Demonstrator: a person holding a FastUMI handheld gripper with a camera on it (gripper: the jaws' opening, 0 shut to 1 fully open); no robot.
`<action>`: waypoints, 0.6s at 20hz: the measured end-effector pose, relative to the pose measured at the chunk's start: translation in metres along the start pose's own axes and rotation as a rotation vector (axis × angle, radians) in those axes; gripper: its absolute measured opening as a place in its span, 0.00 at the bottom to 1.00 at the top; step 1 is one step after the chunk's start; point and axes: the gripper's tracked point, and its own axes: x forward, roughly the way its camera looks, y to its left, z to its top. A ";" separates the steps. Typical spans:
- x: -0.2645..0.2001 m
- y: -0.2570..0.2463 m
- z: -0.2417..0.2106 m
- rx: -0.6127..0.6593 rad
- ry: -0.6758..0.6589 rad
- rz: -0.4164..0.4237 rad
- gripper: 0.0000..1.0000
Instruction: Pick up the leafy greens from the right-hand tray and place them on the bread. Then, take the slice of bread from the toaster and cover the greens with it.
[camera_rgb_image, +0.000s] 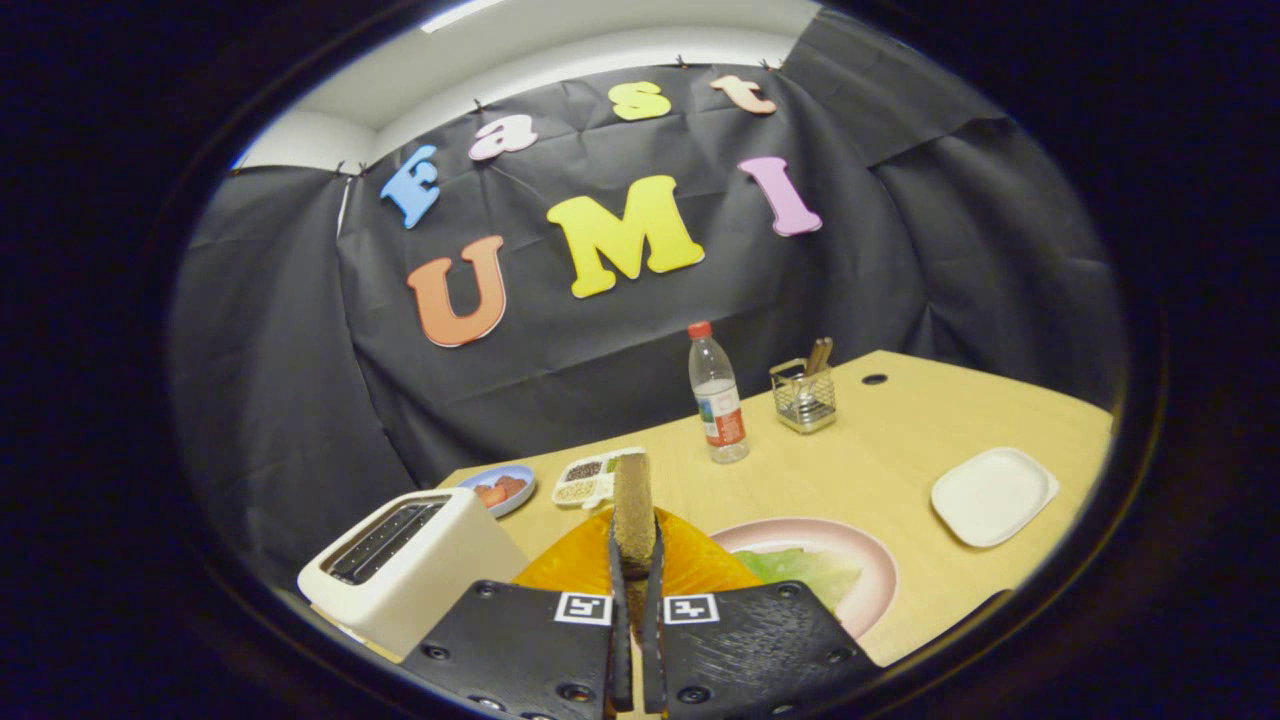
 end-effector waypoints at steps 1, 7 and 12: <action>0.002 -0.007 -0.002 0.027 0.004 -0.001 0.04; 0.009 -0.042 -0.019 0.085 0.035 -0.046 0.04; 0.007 -0.063 -0.028 0.054 0.050 -0.076 0.18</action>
